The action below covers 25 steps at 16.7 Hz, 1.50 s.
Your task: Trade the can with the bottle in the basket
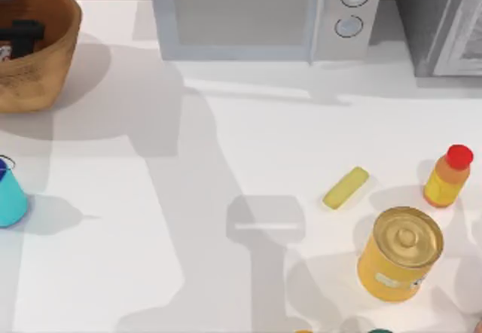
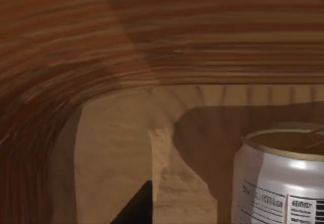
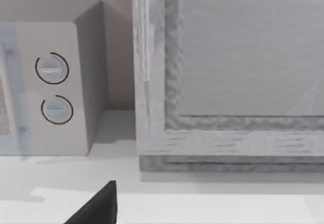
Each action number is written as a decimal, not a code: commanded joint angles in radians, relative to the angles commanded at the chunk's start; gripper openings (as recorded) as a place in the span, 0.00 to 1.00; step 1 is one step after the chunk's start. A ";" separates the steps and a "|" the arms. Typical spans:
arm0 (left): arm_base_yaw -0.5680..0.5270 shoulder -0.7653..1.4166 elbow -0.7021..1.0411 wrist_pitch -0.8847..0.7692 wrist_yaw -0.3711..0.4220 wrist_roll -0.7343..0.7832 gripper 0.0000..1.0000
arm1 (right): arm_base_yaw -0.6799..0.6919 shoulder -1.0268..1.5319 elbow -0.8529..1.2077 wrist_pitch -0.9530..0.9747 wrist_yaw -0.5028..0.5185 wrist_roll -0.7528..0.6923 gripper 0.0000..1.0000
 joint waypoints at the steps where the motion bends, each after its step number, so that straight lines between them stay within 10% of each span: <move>1: 0.000 0.000 0.000 0.000 0.000 0.000 0.47 | 0.000 0.000 0.000 0.000 0.000 0.000 1.00; 8: 0.000 0.000 0.000 0.000 0.000 0.000 0.00 | 0.000 0.000 0.000 0.000 0.000 0.000 1.00; 19: 0.013 -0.047 -0.027 -0.005 -0.001 -0.018 0.00 | 0.000 0.000 0.000 0.000 0.000 0.000 1.00; 25: 0.006 -0.292 -0.356 0.052 0.002 -0.061 0.00 | 0.000 0.000 0.000 0.000 0.000 0.000 1.00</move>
